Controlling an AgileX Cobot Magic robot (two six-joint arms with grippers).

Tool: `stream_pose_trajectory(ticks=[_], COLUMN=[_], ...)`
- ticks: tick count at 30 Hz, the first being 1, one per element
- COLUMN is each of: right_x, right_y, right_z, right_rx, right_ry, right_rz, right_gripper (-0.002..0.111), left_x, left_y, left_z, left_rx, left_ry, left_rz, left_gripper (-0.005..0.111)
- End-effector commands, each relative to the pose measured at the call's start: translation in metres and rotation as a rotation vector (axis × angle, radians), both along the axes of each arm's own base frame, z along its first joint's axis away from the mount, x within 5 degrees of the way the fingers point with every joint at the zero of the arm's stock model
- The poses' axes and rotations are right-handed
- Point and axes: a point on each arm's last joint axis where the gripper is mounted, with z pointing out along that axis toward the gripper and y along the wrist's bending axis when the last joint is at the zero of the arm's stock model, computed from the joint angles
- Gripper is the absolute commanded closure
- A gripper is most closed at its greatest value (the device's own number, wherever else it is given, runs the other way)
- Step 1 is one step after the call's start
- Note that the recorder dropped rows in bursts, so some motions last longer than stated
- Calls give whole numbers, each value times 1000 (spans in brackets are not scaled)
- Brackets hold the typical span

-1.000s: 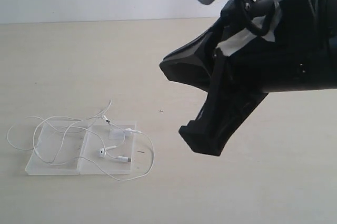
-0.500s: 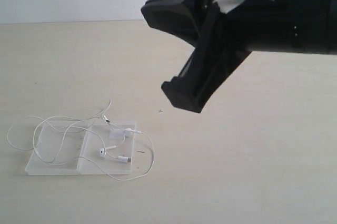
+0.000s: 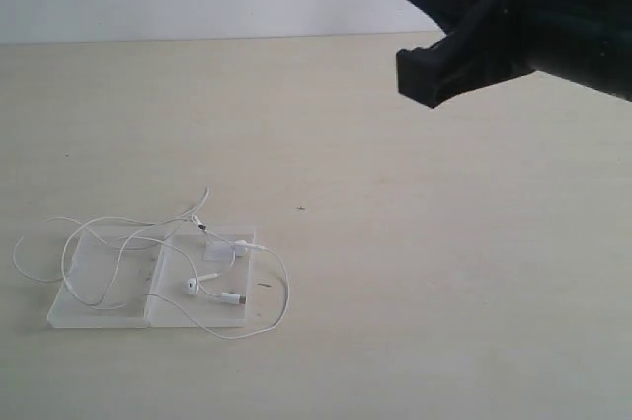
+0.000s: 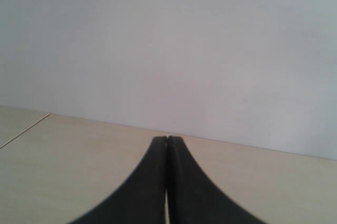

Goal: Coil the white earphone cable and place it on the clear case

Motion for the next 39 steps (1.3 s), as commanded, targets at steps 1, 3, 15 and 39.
stream_pose_trajectory(ticks=[1, 3, 15, 39], right_x=[-5, -9, -68, -105], right_y=[-25, -40, -113, -139], right_z=[-2, -1, -56, -100], right_rx=[132, 148, 264, 194], right_ry=[-11, -35, -69, -138], right_rz=[-108, -151, -406, -592], right_gripper=[108, 108, 108, 108], left_x=[0, 0, 0, 0], left_y=[0, 0, 0, 0], left_z=[-1, -1, -1, -1], left_rx=[4, 4, 4, 4], left_ry=[-4, -4, -4, -4], left_rz=[-8, -8, -8, -8], left_gripper=[107, 107, 107, 107])
